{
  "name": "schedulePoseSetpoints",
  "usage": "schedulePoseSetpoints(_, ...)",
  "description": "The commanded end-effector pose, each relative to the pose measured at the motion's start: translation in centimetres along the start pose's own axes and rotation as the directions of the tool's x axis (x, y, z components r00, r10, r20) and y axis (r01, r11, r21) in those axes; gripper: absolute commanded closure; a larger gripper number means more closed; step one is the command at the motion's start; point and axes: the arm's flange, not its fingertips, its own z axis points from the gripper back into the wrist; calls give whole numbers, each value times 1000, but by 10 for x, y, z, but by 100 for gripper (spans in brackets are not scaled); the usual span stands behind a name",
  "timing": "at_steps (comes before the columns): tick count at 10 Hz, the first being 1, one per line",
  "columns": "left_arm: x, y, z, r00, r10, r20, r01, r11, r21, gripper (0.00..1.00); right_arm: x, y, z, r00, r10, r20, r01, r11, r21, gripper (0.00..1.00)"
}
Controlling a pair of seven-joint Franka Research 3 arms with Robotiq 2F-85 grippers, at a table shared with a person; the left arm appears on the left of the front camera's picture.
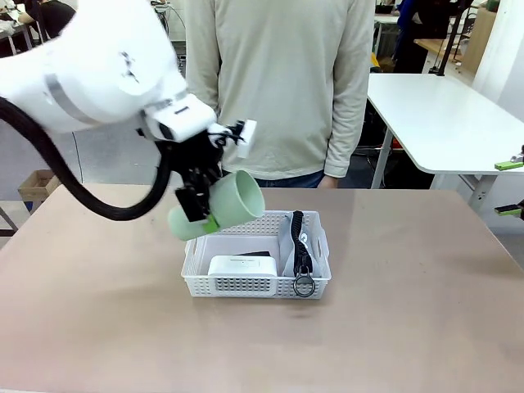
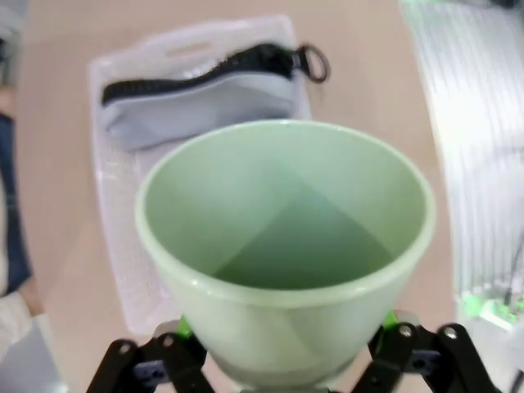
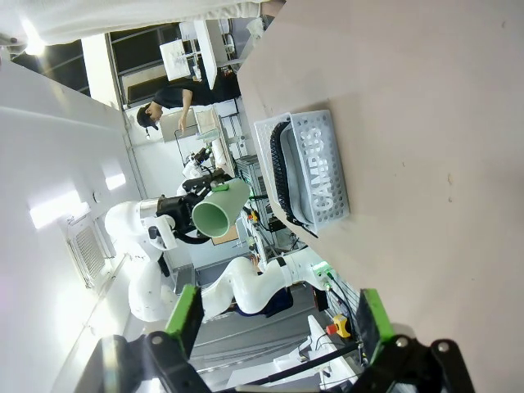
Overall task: Efficiently arrange items inside the basket to fit them all.
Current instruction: Pick up the Reusable plastic cup and place it inside the Organizing basket.
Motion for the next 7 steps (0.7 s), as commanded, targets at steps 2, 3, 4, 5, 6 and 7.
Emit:
schedulePoseSetpoints(2, 31, 9, -26, 980, 26, -199, 0, 991, 130, 14, -4, 2, 0, 1000, -1, 3, 1, 1000, 1, 0)
schedulePoseSetpoints(3, 37, 15, -40, 975, 53, -216, -19, 988, 156, 14, -4, 2, 0, 1000, -1, 3, 1, 1000, 1, 0)
schedulePoseSetpoints(4, 39, 23, -58, 968, 57, -245, -12, 984, 179, 14, -4, 2, 0, 1000, -1, 3, 1, 1000, 1, 0)
schedulePoseSetpoints(5, 40, 29, -68, 968, 76, -241, -20, 974, 225, 14, -4, 2, 0, 1000, -1, 3, 1, 1000, 1, 0)
schedulePoseSetpoints(6, 43, 35, -74, 962, 125, -243, -62, 966, 249, 14, -4, 2, 0, 1000, -1, 3, 1, 1000, 1, 0)
schedulePoseSetpoints(7, 47, 40, -79, 961, 130, -242, -62, 962, 268, 14, -4, 2, 0, 1000, -1, 3, 1, 1000, 1, 0)
